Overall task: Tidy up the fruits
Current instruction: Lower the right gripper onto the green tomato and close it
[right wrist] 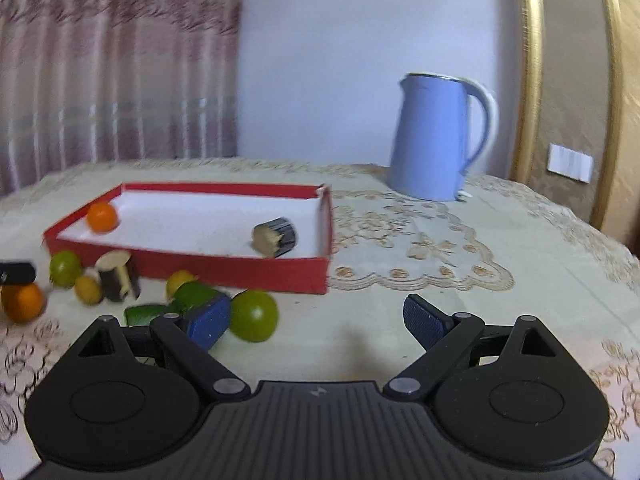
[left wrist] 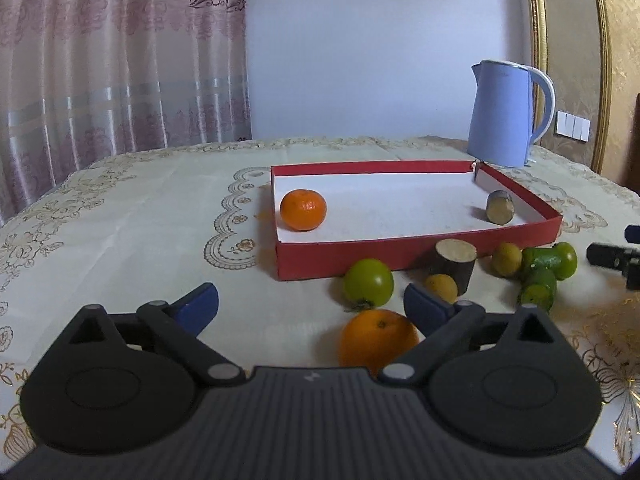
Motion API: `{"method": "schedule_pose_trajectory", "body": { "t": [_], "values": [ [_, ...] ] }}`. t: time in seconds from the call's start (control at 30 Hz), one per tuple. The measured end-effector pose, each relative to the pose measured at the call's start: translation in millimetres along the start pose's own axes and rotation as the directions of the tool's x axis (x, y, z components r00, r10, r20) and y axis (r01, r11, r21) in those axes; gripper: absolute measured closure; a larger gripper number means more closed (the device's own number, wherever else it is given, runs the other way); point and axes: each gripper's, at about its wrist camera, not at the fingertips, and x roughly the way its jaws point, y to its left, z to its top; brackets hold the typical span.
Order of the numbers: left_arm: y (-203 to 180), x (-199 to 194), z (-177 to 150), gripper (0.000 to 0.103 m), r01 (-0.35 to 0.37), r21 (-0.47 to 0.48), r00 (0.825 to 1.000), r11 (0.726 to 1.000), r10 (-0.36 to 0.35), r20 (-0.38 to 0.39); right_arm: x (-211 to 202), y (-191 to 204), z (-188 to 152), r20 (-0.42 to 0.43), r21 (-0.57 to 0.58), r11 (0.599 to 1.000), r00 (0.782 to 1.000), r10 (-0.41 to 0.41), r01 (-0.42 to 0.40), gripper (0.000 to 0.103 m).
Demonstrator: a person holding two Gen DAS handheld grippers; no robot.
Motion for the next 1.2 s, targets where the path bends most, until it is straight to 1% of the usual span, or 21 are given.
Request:
{"method": "schedule_pose_trajectory", "body": {
  "t": [0.03, 0.07, 0.1, 0.17, 0.27, 0.3, 0.4, 0.53, 0.6, 0.63, 0.67, 0.7, 0.8, 0.9, 1.07, 1.13, 1.2],
  "values": [
    [0, 0, 0, 0.003, 0.005, 0.003, 1.000, 1.000, -0.005, 0.004, 2, 3, 0, -0.010, -0.014, 1.000, 1.000, 0.013, -0.013, 0.010],
    [1, 0, 0, 0.001, 0.004, 0.005, 1.000, 1.000, -0.004, 0.007, 4, 5, 0, -0.020, -0.022, 0.999, 0.999, 0.027, -0.028, 0.015],
    [1, 0, -1, 0.000, -0.001, 0.006, 1.000, 1.000, 0.001, 0.007, 7, 7, 1, -0.036, -0.032, 0.998, 0.998, 0.044, -0.045, 0.017],
    [1, 2, -1, 0.000, 0.005, 0.015, 1.000, 1.000, -0.005, 0.003, 14, 9, 2, -0.070, -0.038, 0.998, 0.996, 0.054, -0.057, 0.028],
    [-2, 3, -2, 0.000, 0.006, 0.034, 1.000, 0.999, -0.006, 0.000, 23, 9, 3, -0.117, -0.032, 0.996, 0.990, 0.078, -0.082, 0.040],
    [-3, 4, -2, 0.000, 0.004, 0.043, 1.000, 0.999, -0.004, -0.003, 25, 9, 4, -0.125, -0.029, 0.996, 0.989, 0.079, -0.083, 0.041],
    [-6, 5, -3, 0.000, 0.008, 0.063, 1.000, 0.998, -0.008, -0.006, 28, 12, 6, -0.115, -0.049, 0.996, 0.991, 0.068, -0.074, 0.041],
    [-7, 7, -4, 0.000, 0.010, 0.066, 1.000, 0.998, -0.009, -0.015, 35, 19, 9, -0.122, -0.082, 0.993, 0.990, 0.072, -0.082, 0.041],
    [-5, 8, -4, 0.000, 0.013, 0.060, 1.000, 0.998, -0.012, -0.022, 39, 21, 10, -0.127, -0.091, 0.992, 0.989, 0.076, -0.088, 0.049],
    [-4, 8, -3, 0.000, 0.013, 0.057, 1.000, 0.998, -0.011, -0.024, 41, 21, 10, -0.135, -0.090, 0.991, 0.987, 0.082, -0.094, 0.063],
    [-4, 9, -4, 0.000, 0.014, 0.054, 1.000, 0.998, -0.013, -0.025, 44, 21, 10, -0.149, -0.090, 0.991, 0.985, 0.085, -0.100, 0.070],
    [-4, 9, -3, 0.000, 0.015, 0.053, 1.000, 0.998, -0.014, -0.026, 46, 21, 10, -0.162, -0.091, 0.991, 0.983, 0.086, -0.102, 0.070],
    [-3, 10, -3, 0.000, 0.018, 0.051, 0.999, 0.999, -0.016, -0.028, 46, 21, 10, -0.159, -0.090, 0.991, 0.983, 0.086, -0.102, 0.070],
    [-2, 10, -3, 0.000, 0.023, 0.047, 0.999, 0.999, -0.022, -0.032, 45, 20, 10, -0.153, -0.081, 0.993, 0.986, 0.068, -0.081, 0.070],
    [-2, 10, -3, 0.000, 0.024, 0.040, 0.999, 0.999, -0.023, -0.035, 35, 18, 13, -0.117, -0.083, 0.994, 0.992, 0.055, -0.065, 0.070],
    [-4, 11, -2, 0.000, 0.018, 0.042, 0.999, 0.999, -0.016, -0.042, 29, 19, 19, -0.086, -0.108, 0.993, 0.995, 0.042, -0.052, 0.070],
    [-9, 9, -3, 0.000, -0.003, 0.066, 0.999, 0.998, 0.005, -0.031, 25, 21, 30, -0.055, -0.133, 0.990, 0.998, 0.033, -0.040, 0.070]
  ]
}}
